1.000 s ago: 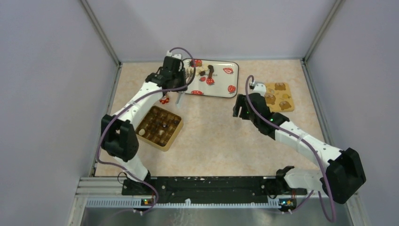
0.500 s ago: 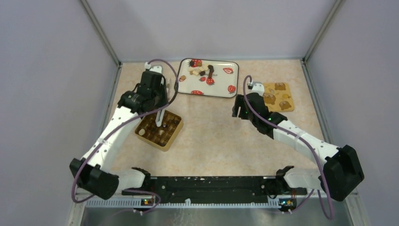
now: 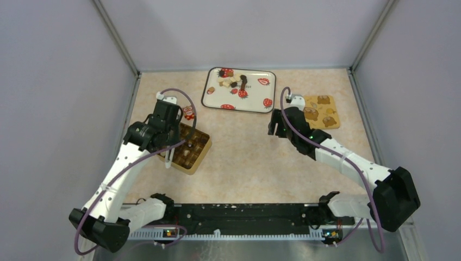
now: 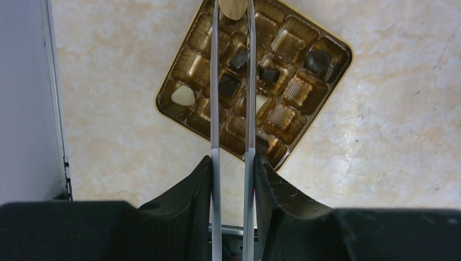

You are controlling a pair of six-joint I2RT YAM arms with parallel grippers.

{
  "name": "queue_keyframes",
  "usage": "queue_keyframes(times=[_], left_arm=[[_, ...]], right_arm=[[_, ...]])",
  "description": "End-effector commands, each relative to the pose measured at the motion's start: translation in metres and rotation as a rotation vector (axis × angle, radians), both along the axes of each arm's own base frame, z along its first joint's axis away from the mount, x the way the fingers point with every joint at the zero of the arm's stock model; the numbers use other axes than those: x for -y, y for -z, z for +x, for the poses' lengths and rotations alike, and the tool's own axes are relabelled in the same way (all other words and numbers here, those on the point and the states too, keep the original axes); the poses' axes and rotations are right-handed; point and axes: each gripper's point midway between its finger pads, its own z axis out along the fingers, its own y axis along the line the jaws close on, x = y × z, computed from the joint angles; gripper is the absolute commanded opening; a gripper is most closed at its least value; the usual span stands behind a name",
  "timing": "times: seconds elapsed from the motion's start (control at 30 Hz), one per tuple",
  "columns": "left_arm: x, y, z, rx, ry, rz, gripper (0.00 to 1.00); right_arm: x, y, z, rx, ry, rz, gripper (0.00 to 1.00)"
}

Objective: Pack the chocolate

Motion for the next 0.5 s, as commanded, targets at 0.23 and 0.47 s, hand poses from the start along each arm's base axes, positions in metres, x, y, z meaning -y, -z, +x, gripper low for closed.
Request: queue_keyframes(times=[0.23,0.47], left_arm=[[-0.008,-0.015,-0.008,-0.007,0.019,0.045,0.09],[-0.008,0.003,-0.014,-0.073,-0.043,0.027,0.09]], right_arm=[[-0.012,-0.026,0.008,0.067,-0.019,0.05,0.68],[-0.013,-0.025,0.007,0.064,-0.024,0.054,0.68]])
